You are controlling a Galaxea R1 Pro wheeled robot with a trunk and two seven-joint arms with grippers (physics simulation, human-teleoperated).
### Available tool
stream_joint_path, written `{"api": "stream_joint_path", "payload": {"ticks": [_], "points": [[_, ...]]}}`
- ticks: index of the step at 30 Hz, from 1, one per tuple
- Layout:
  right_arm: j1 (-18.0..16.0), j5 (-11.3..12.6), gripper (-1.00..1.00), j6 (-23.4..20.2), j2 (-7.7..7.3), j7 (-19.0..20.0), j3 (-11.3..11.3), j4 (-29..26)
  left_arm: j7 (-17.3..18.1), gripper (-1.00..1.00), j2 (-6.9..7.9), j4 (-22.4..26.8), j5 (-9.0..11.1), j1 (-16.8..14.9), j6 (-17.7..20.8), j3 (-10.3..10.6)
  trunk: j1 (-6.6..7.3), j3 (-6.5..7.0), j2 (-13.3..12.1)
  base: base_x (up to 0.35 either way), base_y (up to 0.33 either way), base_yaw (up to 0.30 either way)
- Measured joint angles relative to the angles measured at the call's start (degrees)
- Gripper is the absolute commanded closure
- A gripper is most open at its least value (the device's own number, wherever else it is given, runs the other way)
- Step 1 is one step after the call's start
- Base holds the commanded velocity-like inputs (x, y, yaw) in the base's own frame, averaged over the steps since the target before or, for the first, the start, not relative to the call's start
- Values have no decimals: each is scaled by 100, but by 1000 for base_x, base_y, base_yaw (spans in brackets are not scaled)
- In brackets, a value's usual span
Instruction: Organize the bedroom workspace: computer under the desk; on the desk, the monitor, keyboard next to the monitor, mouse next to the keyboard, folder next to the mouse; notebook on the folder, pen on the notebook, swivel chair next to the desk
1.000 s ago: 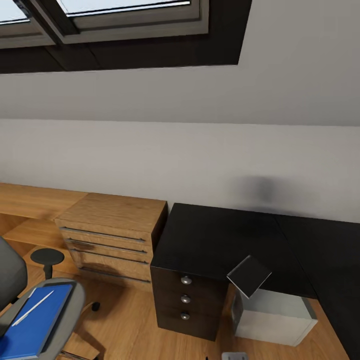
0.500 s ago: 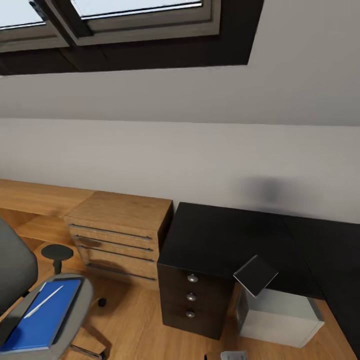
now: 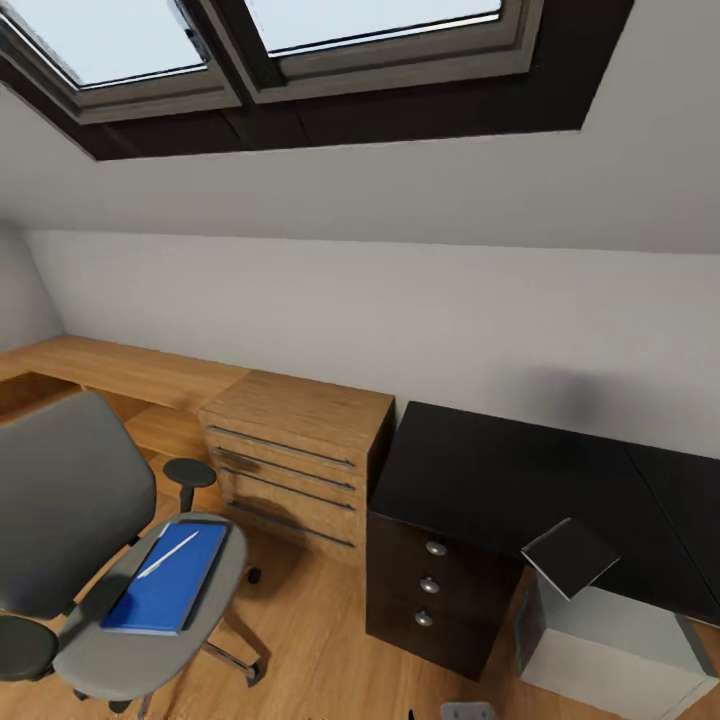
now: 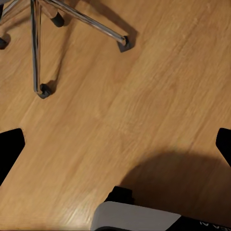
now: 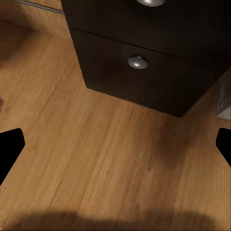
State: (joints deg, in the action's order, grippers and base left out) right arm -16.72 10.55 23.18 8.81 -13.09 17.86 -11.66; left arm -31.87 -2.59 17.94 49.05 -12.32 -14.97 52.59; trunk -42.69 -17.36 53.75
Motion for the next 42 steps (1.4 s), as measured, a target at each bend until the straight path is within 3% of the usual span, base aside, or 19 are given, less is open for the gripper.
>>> {"api": "stream_joint_path", "payload": {"ticks": [23, 29, 42], "points": [[2, 0, -100, -2, 7, 0, 1, 4, -6, -100, -2, 0, -6, 0, -20, 7, 0, -5, 0, -3, 1, 277], [0, 0, -100, -5, 8, 0, 1, 4, -6, -100, 2, 0, -4, 0, -356, 1, 0, -22, 0, 0, 0, 277], [-1, 0, -100, -2, 6, 0, 1, 4, -6, -100, 1, -5, 23, 0, -414, -6, 0, -65, 0, 0, 0, 276]]}}
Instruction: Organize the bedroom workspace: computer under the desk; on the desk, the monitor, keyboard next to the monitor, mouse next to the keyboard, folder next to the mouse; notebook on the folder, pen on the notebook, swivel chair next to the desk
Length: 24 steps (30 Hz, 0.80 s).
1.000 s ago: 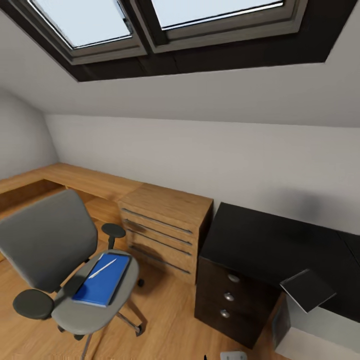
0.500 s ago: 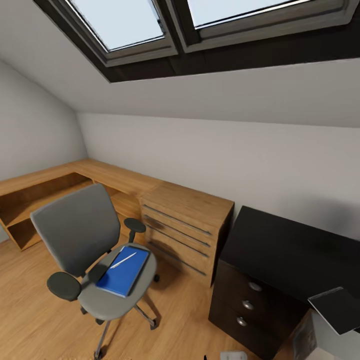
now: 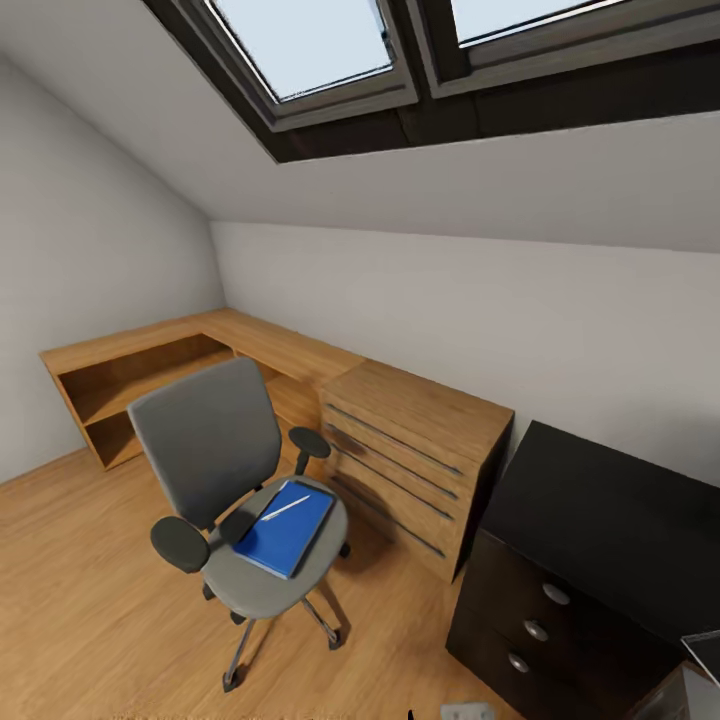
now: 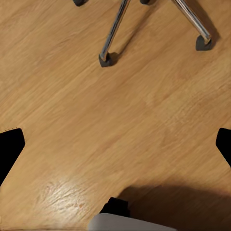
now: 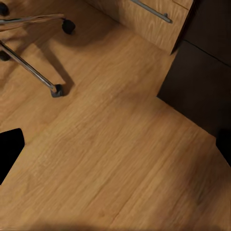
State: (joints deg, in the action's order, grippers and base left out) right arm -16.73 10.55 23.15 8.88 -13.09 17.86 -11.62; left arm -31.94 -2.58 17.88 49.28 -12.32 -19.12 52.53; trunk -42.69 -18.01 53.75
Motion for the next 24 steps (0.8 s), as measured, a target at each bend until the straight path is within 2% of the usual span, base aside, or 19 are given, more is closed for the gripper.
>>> {"api": "stream_joint_path", "payload": {"ticks": [24], "points": [[4, -3, -100, -5, 10, 0, 0, 0, 0, -100, 10, -4, -4, 0, -5, -17, 0, -84, 0, 0, 0, 273]]}}
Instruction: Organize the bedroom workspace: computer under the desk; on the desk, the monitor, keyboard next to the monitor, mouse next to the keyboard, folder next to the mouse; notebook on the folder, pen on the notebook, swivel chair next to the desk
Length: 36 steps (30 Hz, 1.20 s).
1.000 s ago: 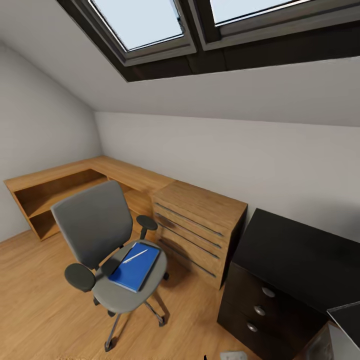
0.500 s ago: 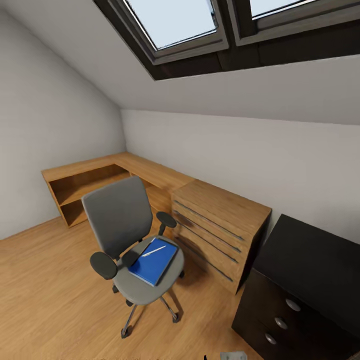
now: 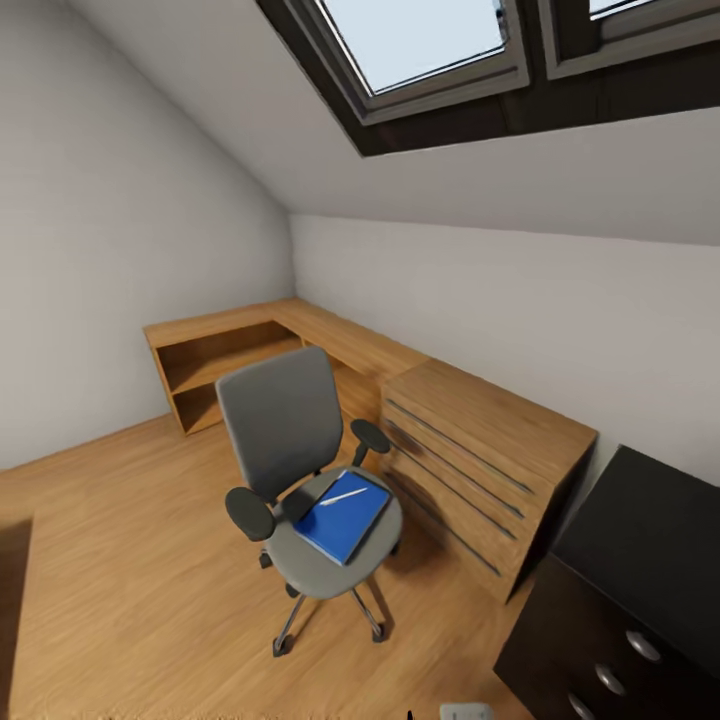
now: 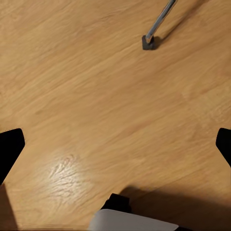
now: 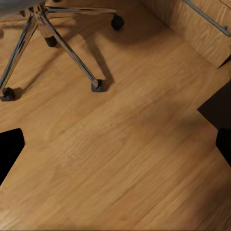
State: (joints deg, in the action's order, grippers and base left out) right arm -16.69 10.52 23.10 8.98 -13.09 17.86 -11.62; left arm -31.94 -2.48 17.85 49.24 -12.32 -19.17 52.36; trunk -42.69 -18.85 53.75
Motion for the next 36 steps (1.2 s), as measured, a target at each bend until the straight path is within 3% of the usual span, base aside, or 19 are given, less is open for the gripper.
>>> {"api": "stream_joint_path", "payload": {"ticks": [27, 36], "points": [[-5, -18, -100, -8, -5, 0, 122, 0, -7, -100, 17, -1, -13, 0, -7, -12, 0, -97, 0, 0, 0, 261], [-3, -361, -100, -6, -13, -5, 111, 0, -3, -100, 34, -2, -12, -1, -13, -139, 3, -107, 1, 200, 2, 50]]}}
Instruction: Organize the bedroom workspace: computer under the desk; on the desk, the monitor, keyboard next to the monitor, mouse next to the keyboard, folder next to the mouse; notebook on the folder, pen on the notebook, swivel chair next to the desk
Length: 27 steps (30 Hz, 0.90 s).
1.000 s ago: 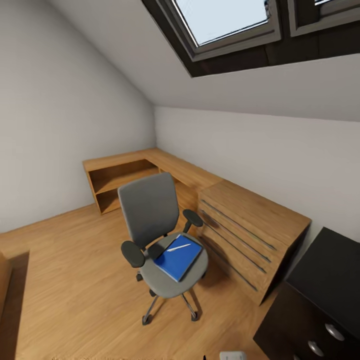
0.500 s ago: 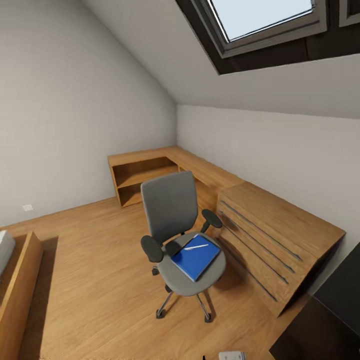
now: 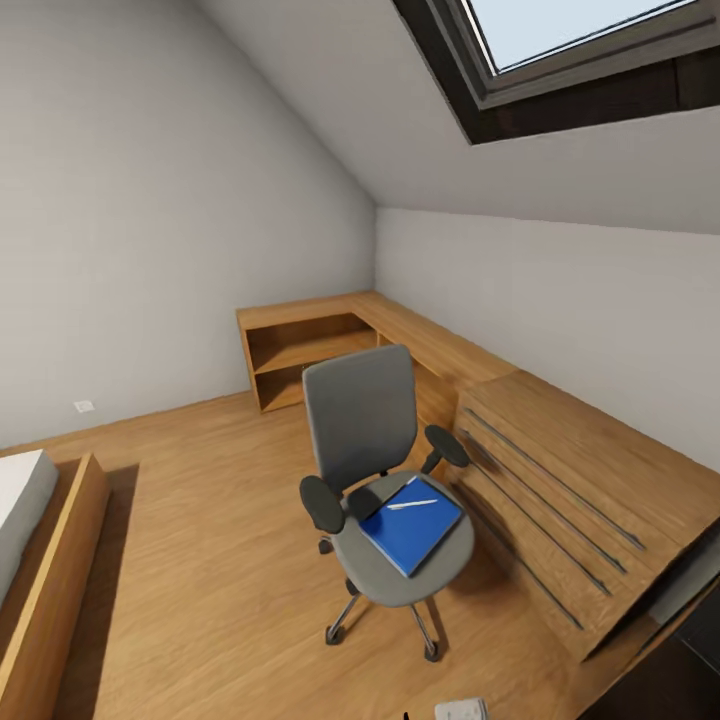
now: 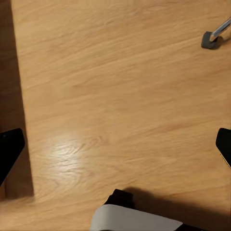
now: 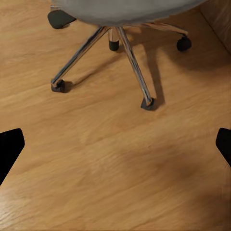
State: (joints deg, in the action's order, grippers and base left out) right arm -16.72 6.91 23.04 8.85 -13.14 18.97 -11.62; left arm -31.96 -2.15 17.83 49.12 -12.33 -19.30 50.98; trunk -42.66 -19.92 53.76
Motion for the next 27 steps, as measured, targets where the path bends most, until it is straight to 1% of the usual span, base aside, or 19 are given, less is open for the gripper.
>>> {"api": "stream_joint_path", "payload": {"ticks": [2, 5, 7, 12, 13, 19, 21, 22, 27], "points": [[-1, -80, -100, 1, -3, -1, -3, -2, 2, -100, 8, 0, 0, 0, 0, -78, 0, 0, 0, 306, 54, 6], [2, -107, -100, 2, -4, -10, -4, -3, 3, -100, 26, 0, 0, 0, 0, -112, 0, -1, 0, 289, 85, 3], [0, -121, -100, 2, -5, -13, -10, -4, 3, -100, 68, 0, 0, 0, -1, -139, 0, -1, 0, 273, 108, 2], [-1, -128, -100, 2, -5, -12, -17, -4, 3, -100, 157, 2, 0, 0, -1, -234, 0, -1, 0, 278, 112, 1], [2, -126, -100, 2, -13, -9, -20, -4, 3, -100, 197, 3, -3, -1, -1, -355, 0, -1, 0, 269, 74, 0], [1, -94, -100, 10, -22, -9, -42, -5, 7, -100, 267, -1, -5, -2, -8, -428, 0, -1, 0, 220, 20, 0], [0, -83, -100, 10, -22, -8, -53, -9, 7, -100, 311, 0, -3, -2, -8, -461, 0, -1, 0, 293, 45, 0], [0, -72, -100, 11, -23, -13, -62, -11, 6, -100, 361, 1, -3, -2, -10, -562, 0, 0, 0, 312, 83, 0], [-1, -66, -100, 11, -23, -20, -68, -13, 6, -100, 390, 6, -5, -2, -7, -699, 0, -1, 0, 318, 109, 0]]}}
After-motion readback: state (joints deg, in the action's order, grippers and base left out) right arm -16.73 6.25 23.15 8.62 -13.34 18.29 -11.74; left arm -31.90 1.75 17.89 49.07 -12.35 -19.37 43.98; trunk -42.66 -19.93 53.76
